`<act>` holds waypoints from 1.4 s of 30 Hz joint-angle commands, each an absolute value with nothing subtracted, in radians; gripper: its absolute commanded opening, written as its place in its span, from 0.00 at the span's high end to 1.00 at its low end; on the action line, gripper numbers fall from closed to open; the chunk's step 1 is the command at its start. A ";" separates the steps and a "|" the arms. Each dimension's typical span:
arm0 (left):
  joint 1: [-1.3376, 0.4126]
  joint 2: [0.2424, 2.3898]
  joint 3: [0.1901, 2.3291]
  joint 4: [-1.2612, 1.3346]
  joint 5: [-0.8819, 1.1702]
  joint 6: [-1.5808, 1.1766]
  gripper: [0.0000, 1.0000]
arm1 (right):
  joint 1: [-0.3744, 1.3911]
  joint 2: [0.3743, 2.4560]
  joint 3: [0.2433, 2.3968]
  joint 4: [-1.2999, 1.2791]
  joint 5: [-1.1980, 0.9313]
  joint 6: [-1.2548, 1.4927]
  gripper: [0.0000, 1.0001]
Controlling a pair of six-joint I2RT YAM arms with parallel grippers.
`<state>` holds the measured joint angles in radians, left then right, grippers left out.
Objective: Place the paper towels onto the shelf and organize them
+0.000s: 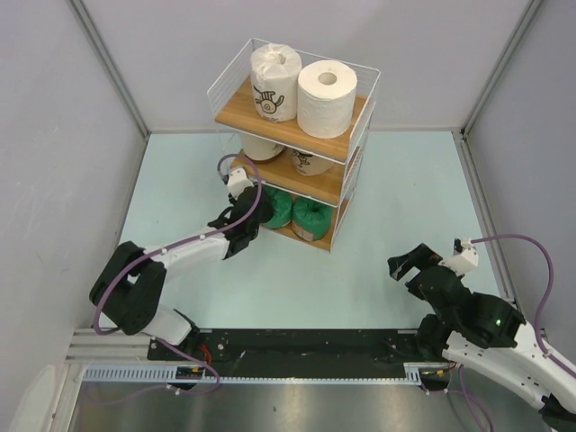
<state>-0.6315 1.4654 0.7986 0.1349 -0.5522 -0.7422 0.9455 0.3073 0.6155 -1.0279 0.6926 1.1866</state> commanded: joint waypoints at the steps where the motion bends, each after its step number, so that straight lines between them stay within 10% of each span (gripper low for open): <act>1: -0.627 1.505 0.864 0.227 -0.537 -0.776 0.51 | 0.951 0.299 0.649 -1.032 0.733 1.218 0.00; 13: -0.626 1.517 0.853 0.235 -0.542 -0.847 0.48 | 0.951 0.302 0.649 -1.029 0.733 1.216 0.00; 25: -0.626 1.493 0.842 0.203 -0.532 -0.867 0.16 | 0.953 0.304 0.649 -1.029 0.736 1.216 0.00; 42: -0.626 1.215 0.738 0.130 -0.535 -0.877 0.09 | 0.954 0.318 0.647 -1.017 0.738 1.203 0.02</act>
